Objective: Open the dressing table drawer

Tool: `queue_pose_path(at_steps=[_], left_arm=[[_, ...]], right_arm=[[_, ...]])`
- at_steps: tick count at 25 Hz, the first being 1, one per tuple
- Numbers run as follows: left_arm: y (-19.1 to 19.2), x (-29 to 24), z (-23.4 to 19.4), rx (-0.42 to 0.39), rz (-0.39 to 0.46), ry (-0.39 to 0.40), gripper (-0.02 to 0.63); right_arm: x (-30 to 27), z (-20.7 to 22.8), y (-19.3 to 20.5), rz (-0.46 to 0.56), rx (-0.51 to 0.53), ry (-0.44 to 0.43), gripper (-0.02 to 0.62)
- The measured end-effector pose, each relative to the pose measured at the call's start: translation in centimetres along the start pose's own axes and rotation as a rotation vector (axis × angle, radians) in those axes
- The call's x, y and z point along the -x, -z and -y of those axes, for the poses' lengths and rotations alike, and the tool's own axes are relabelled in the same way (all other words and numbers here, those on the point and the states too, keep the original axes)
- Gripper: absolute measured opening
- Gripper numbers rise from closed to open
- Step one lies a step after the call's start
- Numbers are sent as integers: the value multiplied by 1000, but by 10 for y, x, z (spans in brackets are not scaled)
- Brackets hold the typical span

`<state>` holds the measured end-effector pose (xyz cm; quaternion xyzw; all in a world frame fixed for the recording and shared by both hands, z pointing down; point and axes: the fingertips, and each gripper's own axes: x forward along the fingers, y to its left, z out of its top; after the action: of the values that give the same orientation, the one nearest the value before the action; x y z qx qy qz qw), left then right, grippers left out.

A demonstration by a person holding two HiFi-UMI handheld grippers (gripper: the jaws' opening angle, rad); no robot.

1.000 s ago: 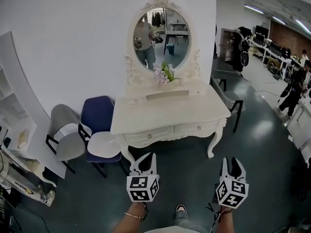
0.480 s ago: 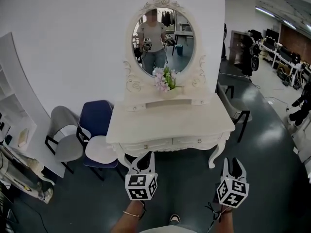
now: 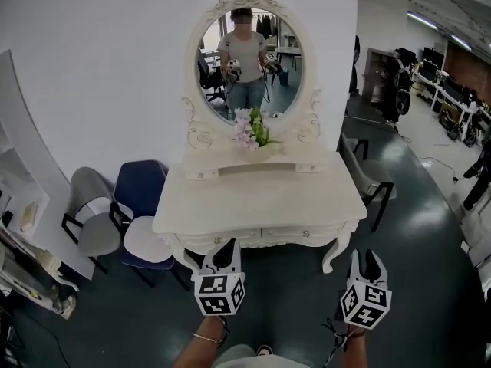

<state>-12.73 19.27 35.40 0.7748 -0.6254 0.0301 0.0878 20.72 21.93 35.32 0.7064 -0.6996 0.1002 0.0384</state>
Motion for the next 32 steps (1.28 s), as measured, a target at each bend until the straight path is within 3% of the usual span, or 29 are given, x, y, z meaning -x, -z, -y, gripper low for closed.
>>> queue_pose_path(at_steps=[15,32], left_arm=[[0,-60,-18,-8,-16,-19,18],[-42,-232,-34,-9,-15,58,18]], right_arm=[[-54,10,10,-27,-25,27,133],[-201,15,-41,-14,-9,70,138]])
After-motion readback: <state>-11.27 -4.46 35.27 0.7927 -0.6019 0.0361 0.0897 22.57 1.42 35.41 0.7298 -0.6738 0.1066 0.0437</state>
